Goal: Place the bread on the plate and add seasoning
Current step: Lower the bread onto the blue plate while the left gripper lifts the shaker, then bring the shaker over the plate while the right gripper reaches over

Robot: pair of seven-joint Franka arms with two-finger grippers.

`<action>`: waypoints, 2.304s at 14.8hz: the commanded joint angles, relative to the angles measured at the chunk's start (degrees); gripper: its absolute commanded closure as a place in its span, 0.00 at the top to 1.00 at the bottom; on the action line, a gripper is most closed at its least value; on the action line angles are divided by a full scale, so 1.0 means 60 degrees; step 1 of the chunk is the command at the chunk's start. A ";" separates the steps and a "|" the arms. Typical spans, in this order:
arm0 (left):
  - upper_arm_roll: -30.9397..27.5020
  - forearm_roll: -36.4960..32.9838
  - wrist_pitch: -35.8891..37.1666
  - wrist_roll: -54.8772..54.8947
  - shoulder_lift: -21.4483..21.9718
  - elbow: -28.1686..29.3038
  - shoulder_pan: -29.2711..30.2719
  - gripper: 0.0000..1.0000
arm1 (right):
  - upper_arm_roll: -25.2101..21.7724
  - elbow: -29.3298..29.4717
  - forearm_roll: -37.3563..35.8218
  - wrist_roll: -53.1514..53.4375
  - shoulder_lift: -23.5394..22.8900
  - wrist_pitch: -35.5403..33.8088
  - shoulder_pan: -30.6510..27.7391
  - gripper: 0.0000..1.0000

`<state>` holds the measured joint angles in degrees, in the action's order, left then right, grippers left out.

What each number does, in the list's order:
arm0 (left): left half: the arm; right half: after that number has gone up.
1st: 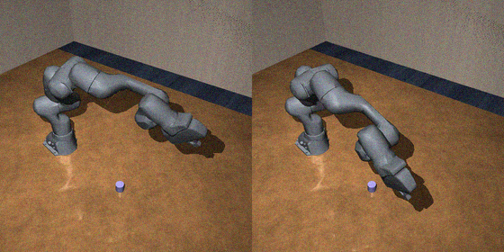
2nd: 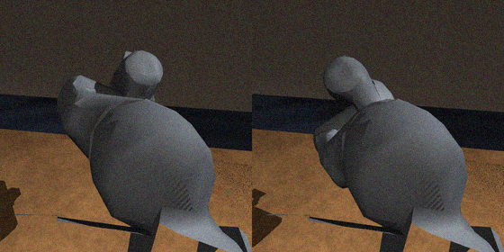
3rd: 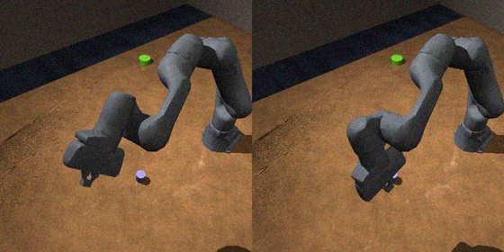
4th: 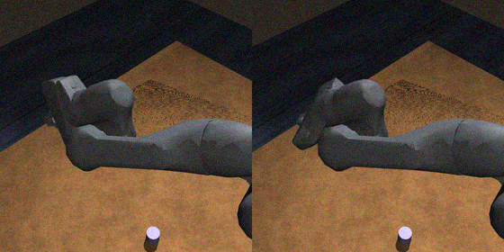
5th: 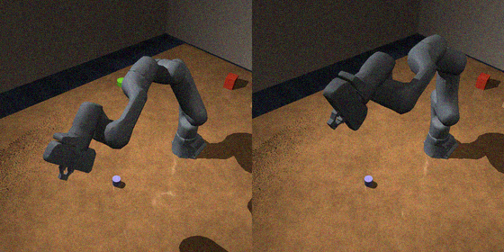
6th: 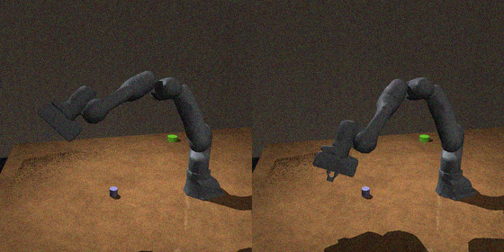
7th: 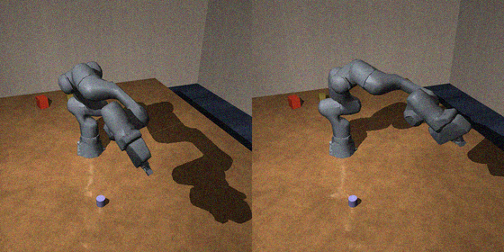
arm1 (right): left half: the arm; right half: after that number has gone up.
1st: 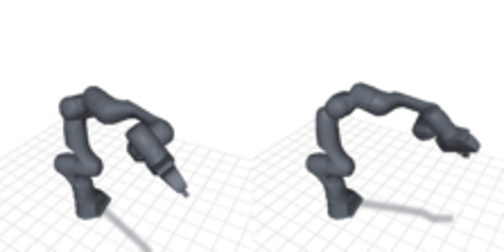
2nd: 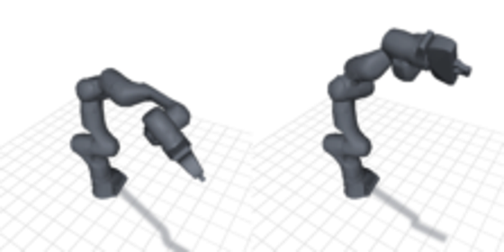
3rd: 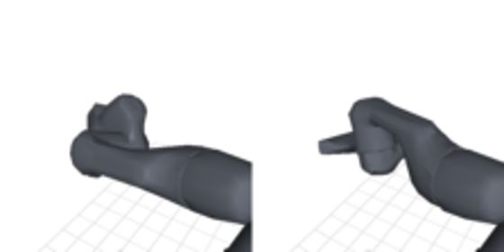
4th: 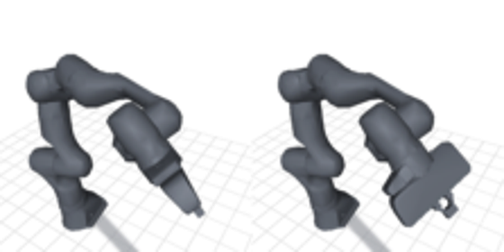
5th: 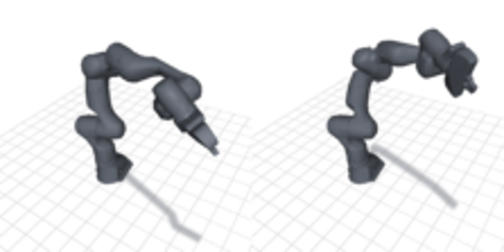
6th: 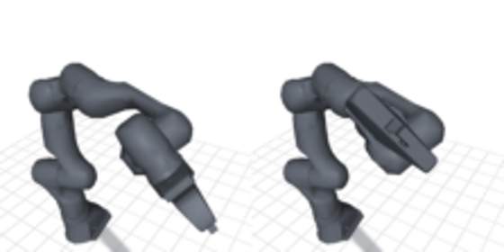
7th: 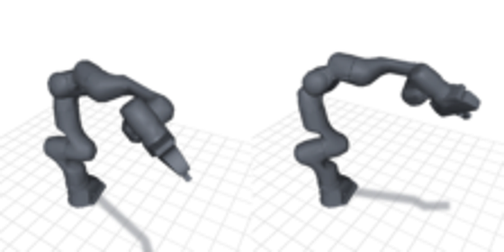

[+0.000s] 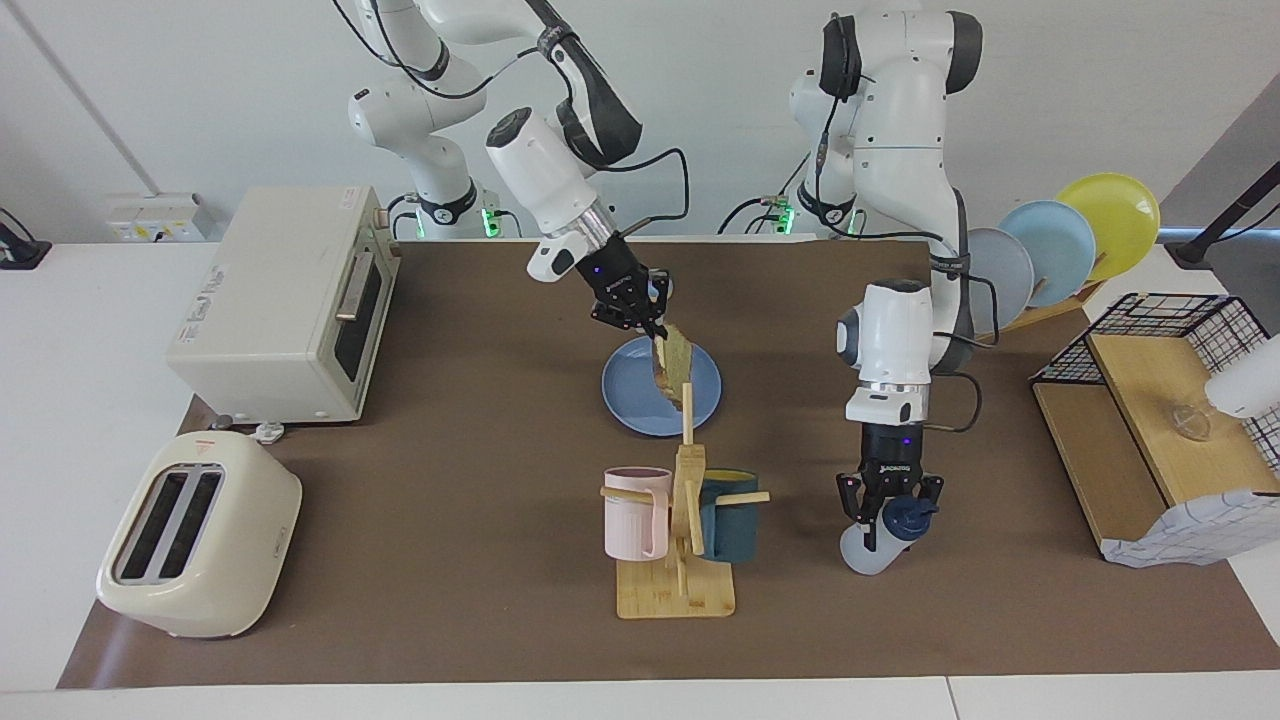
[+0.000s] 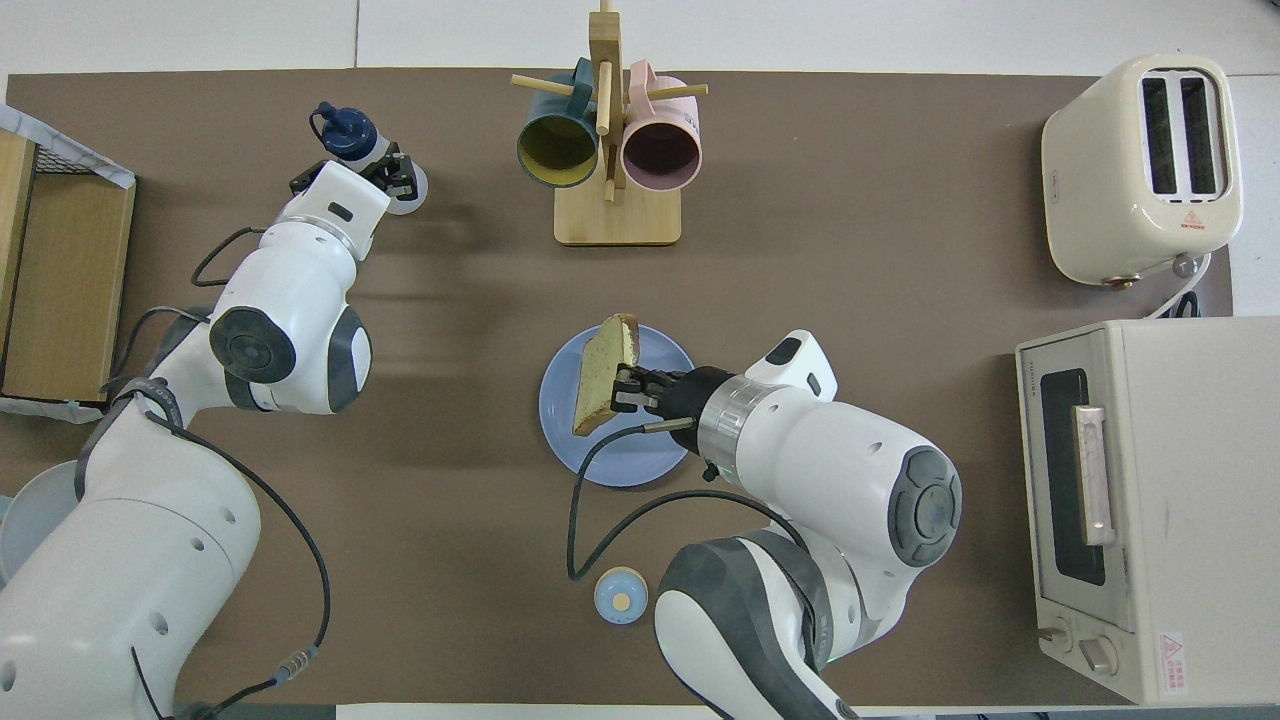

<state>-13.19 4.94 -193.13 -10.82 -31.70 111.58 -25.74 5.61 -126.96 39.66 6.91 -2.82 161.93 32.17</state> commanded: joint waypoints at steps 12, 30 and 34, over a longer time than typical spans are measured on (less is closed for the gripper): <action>-0.0087 0.0129 0.2656 0.0104 0.1415 -0.0609 0.0145 0.42 | -0.0012 -0.0988 0.2428 -0.3584 -0.0029 0.0493 -0.0059 0.00; 0.0396 0.0027 0.9714 0.1685 0.4769 -0.0858 -0.0031 0.42 | -0.0027 -0.1091 0.2765 -0.3627 0.0015 0.0375 -0.0513 1.00; 0.0689 0.0070 1.1208 0.2241 0.5443 -0.0858 -0.0046 0.42 | -0.0042 -0.0624 0.2589 -0.4212 -0.0087 -0.0017 -0.1024 1.00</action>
<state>-9.27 4.93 -130.45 0.12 -1.67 106.13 -25.50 4.98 -132.11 54.90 -15.24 -3.97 164.25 28.69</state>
